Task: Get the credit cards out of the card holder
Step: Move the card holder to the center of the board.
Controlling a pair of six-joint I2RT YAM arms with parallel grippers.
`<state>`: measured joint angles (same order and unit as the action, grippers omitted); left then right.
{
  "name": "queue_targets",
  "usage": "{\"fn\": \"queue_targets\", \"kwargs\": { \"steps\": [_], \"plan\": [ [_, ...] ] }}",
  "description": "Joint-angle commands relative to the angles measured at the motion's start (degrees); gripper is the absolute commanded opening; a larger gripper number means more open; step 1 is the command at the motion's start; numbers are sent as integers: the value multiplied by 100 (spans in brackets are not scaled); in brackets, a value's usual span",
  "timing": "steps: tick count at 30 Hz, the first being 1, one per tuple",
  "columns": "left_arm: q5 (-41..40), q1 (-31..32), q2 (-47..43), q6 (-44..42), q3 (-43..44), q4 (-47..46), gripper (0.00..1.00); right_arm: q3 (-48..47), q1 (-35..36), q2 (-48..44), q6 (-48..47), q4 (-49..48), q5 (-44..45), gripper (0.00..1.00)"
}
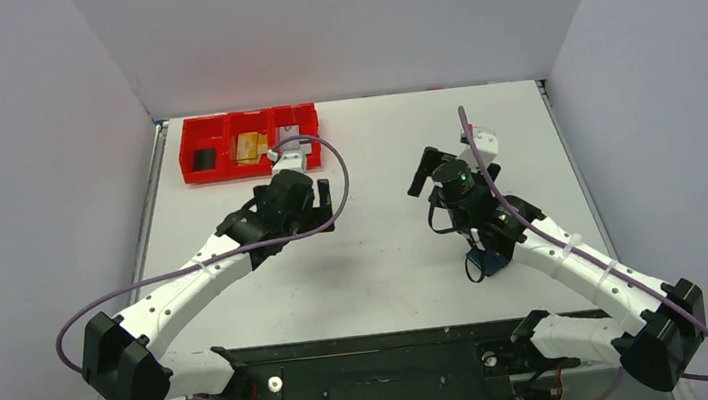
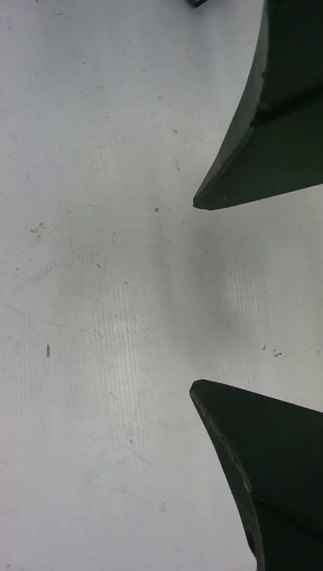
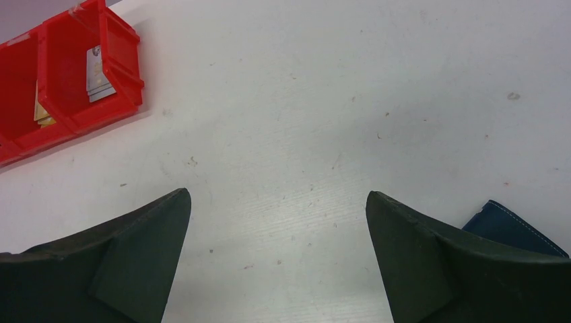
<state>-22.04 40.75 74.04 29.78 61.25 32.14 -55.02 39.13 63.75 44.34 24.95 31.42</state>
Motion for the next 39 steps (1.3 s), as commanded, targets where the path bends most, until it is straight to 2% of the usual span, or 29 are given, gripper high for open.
{"fn": "queue_targets", "kwargs": {
  "steps": [1,16,25,31,35,39],
  "plan": [
    [11,-33,-175,58,77,-136,100,-273,20,86,-45,-30,94,99],
    [261,-53,-335,-40,139,-25,100,-470,-158,169,222,450,300,98],
    [487,-132,-323,-70,250,160,100,-181,-611,-357,1195,1873,567,97],
    [662,-134,-351,-18,171,116,100,713,-1304,-837,1629,2222,5,96],
    [703,-137,-376,-30,140,117,100,1104,-1787,-896,1776,2187,-448,87],
    [679,-138,-398,-7,120,115,100,1351,-2176,-810,1820,2187,-846,81]
  ]
}}
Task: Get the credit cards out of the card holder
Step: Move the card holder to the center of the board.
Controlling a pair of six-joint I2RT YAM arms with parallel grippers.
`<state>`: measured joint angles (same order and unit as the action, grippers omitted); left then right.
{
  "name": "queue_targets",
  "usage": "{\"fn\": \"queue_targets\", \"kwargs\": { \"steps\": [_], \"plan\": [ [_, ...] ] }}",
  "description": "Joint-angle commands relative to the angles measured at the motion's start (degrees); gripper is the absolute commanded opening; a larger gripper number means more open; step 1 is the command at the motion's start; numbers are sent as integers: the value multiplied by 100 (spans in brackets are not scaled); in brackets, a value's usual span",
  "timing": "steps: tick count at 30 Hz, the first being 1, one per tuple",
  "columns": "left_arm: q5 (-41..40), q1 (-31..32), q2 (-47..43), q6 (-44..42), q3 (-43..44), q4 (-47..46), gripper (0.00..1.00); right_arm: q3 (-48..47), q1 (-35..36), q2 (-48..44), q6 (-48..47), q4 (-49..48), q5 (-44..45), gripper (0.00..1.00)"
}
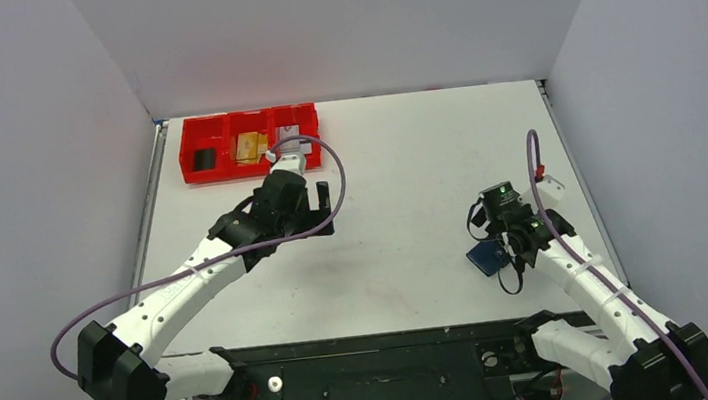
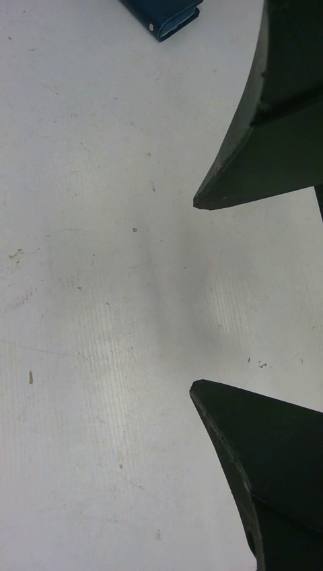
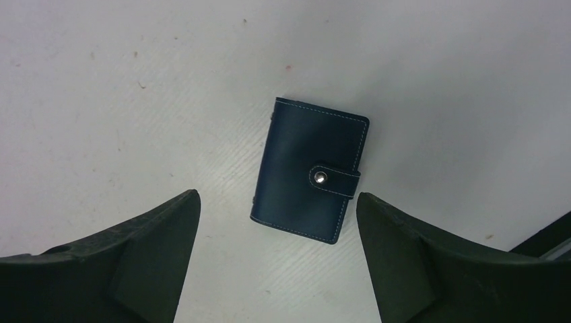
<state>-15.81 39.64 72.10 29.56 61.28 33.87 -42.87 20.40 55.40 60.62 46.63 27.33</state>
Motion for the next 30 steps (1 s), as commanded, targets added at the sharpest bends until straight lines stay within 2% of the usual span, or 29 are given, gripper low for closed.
{"fn": "queue_targets", "kwargs": {
  "steps": [1,3,6,7,18,30],
  "plan": [
    [49,-22,-208,15,114,-56,100,172,-359,51,182,14,-473,81],
    [25,-26,-239,29,93,-56,100,272,-504,117,183,-1,-548,77],
    [14,-28,-250,35,77,-52,100,446,-655,253,168,-113,-709,60],
    [16,-33,-250,33,64,-45,100,477,-745,283,154,-190,-745,57],
    [17,-90,-281,41,20,26,100,772,-1272,834,-119,-800,-1115,53],
    [26,-149,-230,127,-14,53,100,852,-1387,1433,-366,-1103,-1133,46]
  ]
}}
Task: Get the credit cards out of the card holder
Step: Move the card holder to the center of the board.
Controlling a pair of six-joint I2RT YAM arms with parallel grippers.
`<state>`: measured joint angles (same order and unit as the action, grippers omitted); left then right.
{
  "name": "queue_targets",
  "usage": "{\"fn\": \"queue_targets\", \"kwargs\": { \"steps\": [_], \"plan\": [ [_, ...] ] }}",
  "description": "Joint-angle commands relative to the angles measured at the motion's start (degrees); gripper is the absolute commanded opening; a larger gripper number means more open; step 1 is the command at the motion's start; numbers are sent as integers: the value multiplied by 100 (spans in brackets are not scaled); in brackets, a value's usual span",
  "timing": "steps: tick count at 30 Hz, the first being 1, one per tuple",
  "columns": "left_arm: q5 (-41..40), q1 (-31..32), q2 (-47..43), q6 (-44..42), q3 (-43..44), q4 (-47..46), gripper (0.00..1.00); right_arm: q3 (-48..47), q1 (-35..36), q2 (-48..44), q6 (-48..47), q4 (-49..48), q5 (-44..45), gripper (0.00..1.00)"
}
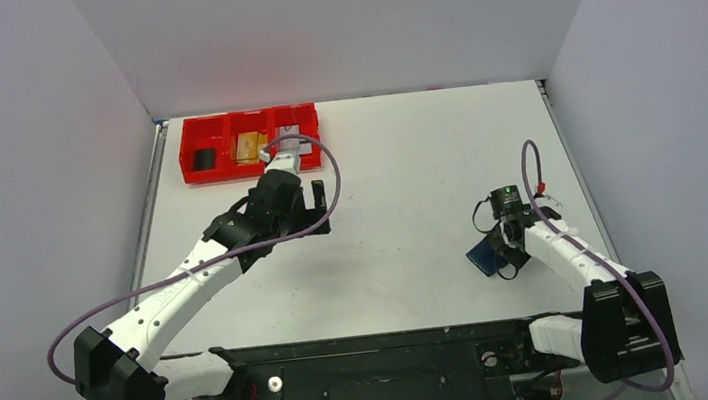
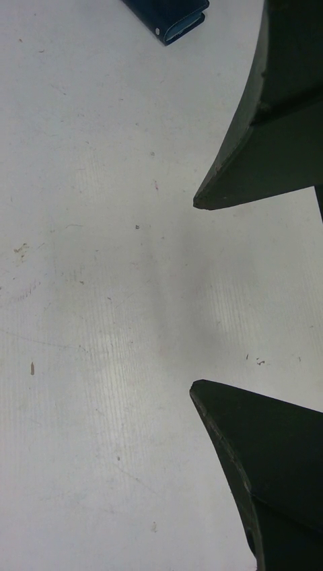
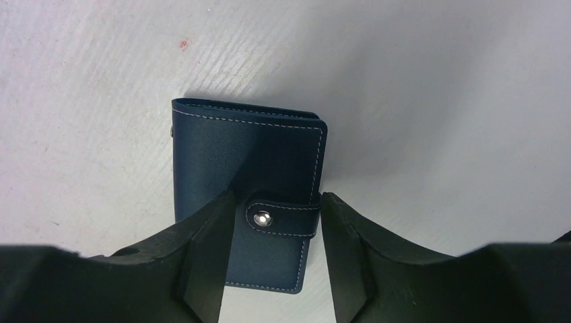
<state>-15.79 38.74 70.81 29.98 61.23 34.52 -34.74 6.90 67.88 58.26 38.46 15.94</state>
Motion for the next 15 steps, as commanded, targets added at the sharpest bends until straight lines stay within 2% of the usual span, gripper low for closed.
{"fn": "queue_targets", "kwargs": {
  "steps": [1,6,10,15],
  "plan": [
    [24,-64,-93,86,-13,-10,100,43,-34,206,-146,-334,-12,45],
    [28,-113,-50,119,-23,20,100,165,-10,264,-212,-451,-183,36],
    [68,-145,5,202,-58,13,100,182,57,312,-365,-517,-298,21],
    [152,-169,110,304,-89,-2,100,-189,821,656,-603,-637,-294,14]
  ]
}}
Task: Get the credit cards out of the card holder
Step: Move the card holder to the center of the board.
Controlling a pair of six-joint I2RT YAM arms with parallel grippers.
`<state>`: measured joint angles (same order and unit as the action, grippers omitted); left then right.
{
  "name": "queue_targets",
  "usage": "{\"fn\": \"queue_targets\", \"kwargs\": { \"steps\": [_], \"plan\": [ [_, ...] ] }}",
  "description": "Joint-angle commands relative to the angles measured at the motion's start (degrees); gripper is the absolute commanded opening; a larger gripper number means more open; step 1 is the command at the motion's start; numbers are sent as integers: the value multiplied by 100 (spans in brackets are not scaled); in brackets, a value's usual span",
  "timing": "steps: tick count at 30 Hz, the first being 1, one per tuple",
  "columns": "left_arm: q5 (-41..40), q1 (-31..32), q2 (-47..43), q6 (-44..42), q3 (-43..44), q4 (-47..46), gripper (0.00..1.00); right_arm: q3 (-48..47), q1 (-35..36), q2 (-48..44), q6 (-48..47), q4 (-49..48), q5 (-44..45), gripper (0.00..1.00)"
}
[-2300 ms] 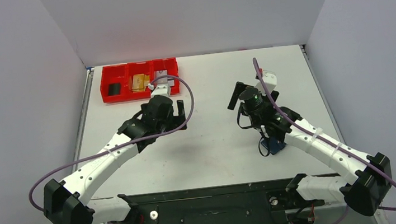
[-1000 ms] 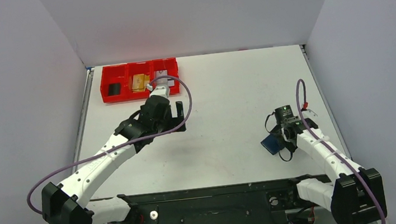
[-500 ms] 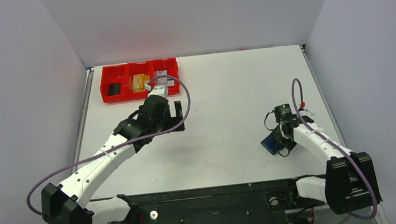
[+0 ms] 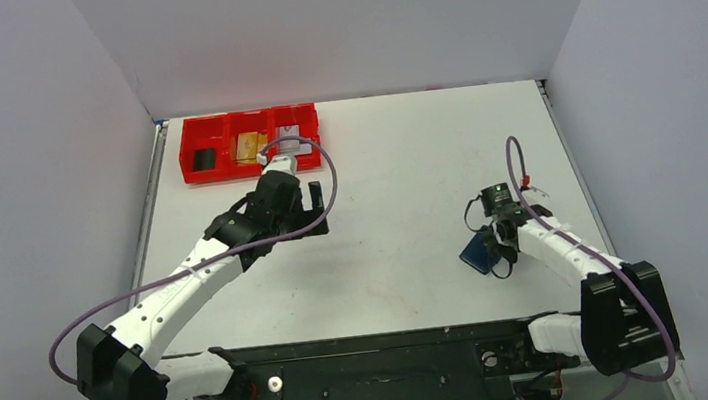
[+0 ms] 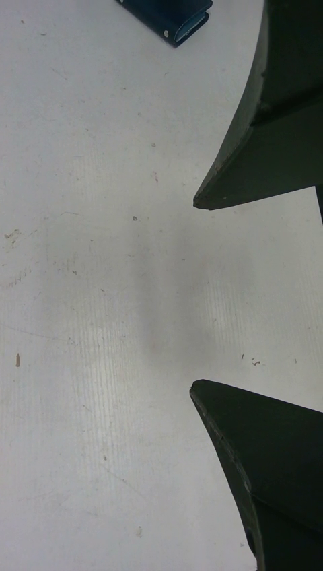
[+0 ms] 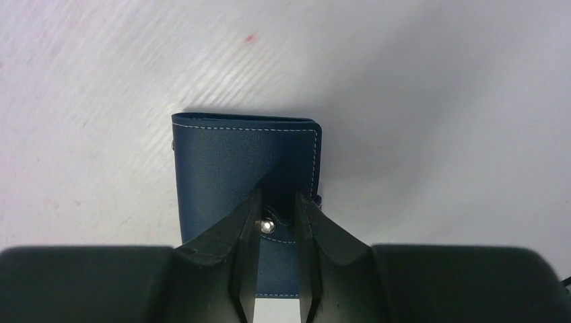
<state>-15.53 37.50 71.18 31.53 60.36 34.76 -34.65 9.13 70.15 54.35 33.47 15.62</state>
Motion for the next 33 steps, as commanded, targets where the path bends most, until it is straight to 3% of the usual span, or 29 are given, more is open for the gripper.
{"fn": "queue_targets", "kwargs": {
  "steps": [1,11,16,23,33],
  "plan": [
    [139,-51,86,159,1,-20,100,-273,873,499,-262,-176,-261,14],
    [182,-129,240,330,-93,98,100,-1545,2451,1570,-430,-447,-341,11],
    [621,-219,326,667,-402,-66,100,-2143,2974,2098,-686,-687,-575,12],
    [1139,-370,374,1134,-882,-503,100,-2871,3391,2524,-1080,-654,-727,32],
    [1464,-375,629,1211,-1089,-841,100,-2895,3761,2481,-703,361,372,37]
  ]
}}
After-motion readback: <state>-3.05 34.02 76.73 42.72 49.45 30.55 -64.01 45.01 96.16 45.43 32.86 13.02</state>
